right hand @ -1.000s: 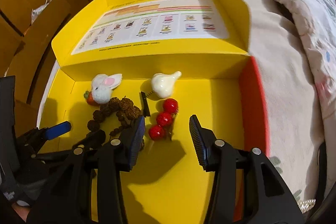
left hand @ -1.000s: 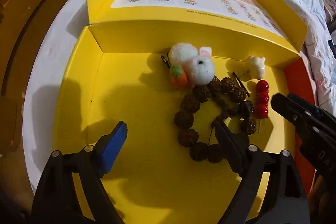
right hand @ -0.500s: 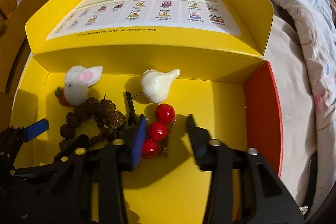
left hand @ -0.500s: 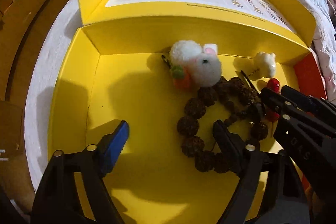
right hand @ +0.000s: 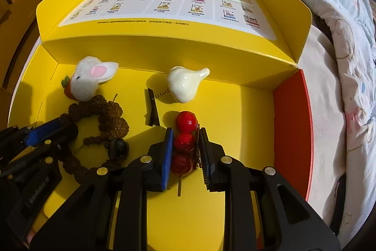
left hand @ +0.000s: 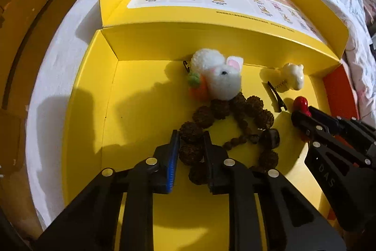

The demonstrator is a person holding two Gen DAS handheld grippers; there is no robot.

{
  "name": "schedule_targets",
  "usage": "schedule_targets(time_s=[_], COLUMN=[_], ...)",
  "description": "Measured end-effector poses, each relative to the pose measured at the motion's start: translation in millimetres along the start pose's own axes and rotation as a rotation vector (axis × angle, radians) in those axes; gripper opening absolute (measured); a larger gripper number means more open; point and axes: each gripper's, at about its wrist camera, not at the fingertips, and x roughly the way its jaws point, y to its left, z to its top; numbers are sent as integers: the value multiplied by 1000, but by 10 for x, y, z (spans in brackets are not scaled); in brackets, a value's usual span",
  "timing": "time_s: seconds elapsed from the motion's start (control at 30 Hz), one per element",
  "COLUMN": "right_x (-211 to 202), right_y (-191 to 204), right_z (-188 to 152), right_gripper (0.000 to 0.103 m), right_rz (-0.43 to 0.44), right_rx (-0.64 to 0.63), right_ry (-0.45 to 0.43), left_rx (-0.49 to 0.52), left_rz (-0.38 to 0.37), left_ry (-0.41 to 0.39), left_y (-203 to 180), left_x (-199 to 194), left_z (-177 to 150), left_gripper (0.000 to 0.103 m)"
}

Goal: Organize jewelry
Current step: 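Grasp the brown bead bracelet with the left tool while the right grasps the red bead hairpin, then carry the bracelet and red bead hairpin out and release them on the bedspread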

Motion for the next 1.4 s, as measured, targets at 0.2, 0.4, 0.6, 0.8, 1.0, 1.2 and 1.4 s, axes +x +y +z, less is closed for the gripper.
schedule_targets(time_s=[0.2,0.4,0.6,0.8,1.0,1.2,1.4], right_x=[-63,-295,-595,-910,-1204,-1512,-1869], right_y=[-136,-212,-281,-334,-382,-460,-609], right_z=[-16,-19,-55,-128,-226,-384,-695], right_gripper=[22,22,22,22,22,22,22], right_rz=[32,62,71,82,78,77,86], right_rx=[30,47,64,79,88,99,127], right_ry=[6,-25,-67,-103,-131,-155,-181], left_rx=[-46,-66,-64,-47,-29,4,62], left_rz=[-82,-111,-156,-194,-217,-231,-239], left_ry=[27,10,-41,-84,-116,-149,-169], left_y=[146,218,212,110,-8,-100,-310], left_x=[-23,-174,-503,-792,-989,-1287,-1563], left_z=[-18,-35,-59,-101,-101,-241,-507], left_gripper=[20,20,20,20,20,20,20])
